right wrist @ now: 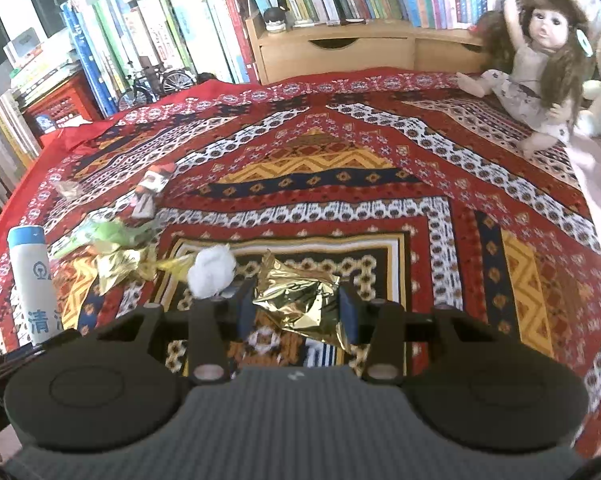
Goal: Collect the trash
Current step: 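Carry the white bottle and gold foil off the table over the black bin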
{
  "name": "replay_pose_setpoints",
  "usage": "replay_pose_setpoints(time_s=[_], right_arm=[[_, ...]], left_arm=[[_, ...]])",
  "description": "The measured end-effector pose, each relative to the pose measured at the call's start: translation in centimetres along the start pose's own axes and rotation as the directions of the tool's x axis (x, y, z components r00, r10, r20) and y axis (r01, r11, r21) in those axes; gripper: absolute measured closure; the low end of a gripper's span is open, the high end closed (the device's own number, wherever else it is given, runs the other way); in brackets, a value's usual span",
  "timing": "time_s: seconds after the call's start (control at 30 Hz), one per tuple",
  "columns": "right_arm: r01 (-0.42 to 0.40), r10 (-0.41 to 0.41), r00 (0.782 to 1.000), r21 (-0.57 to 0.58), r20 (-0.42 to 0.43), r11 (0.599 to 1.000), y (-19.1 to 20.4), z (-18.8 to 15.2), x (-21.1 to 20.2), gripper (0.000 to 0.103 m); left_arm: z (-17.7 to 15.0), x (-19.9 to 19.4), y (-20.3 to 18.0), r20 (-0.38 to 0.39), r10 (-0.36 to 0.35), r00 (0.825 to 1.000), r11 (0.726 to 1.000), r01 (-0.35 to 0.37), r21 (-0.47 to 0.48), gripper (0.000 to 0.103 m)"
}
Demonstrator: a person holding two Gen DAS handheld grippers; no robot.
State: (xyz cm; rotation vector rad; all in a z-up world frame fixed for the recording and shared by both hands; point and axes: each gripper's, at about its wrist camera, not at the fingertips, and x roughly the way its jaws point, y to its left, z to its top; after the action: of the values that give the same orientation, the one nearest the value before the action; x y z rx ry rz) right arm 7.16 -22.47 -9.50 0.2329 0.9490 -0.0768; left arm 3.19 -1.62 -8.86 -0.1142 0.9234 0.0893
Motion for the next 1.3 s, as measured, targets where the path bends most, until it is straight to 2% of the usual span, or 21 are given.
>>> replay_pose_setpoints(time_s=[0.4,0.7,1.07,1.3], right_arm=[[0.007,-0.007,1.0,-0.016,0.012,1.0,2.8,-5.9,-5.1,0.055],[-0.052,0.05,0.998,-0.09,-0.024,0.995,6.5,-10.1,-6.8,0.055],[-0.189,0.159,0.978,-0.248,-0.137,0.95,12.2,-16.2,-7.4,0.055],[-0.288,0.206,0.942,-0.324,-0.266,0.901,15.0,-19.8,-7.1,0.055]], left_arm=[[-4.8,-5.6,5.9,0.009,0.007,1.0,1.0,-0.007,-0.019,0.074],[-9.3,-8.2,10.8,-0.017,0.037,0.999,0.998,-0.038,-0.052,0.074],[-15.7,-9.2,16.2,-0.167,0.051,0.985,0.994,-0.067,-0.09,0.073],[-19.4,-8.3,18.2,-0.32,0.018,0.947,0.992,-0.056,-0.11,0.073]])
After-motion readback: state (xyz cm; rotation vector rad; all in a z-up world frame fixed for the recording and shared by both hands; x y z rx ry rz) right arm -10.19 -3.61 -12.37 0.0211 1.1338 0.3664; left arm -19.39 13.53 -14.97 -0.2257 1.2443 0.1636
